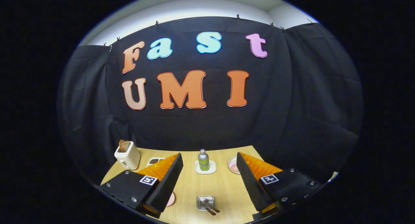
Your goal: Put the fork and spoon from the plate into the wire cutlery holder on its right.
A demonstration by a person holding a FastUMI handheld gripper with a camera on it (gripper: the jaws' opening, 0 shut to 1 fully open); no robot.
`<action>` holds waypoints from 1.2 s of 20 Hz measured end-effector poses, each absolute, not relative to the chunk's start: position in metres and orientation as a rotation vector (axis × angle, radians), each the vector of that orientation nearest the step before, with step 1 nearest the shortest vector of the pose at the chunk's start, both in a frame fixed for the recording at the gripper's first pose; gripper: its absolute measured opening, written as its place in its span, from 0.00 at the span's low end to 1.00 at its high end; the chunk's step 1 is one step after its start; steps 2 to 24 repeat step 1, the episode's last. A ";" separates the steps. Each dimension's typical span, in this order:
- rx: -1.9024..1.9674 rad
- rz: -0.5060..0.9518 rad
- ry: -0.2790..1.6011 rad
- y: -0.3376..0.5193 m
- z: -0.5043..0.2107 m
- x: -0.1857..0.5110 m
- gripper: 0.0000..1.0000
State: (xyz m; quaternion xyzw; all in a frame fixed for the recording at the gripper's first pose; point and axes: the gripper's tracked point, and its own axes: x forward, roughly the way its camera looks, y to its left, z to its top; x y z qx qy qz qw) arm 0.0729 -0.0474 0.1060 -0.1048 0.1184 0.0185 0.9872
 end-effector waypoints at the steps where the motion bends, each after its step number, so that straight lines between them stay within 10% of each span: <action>1: -0.213 0.040 0.242 -0.045 0.104 0.073 0.99; 24: -0.213 0.040 0.242 -0.045 0.104 0.073 0.99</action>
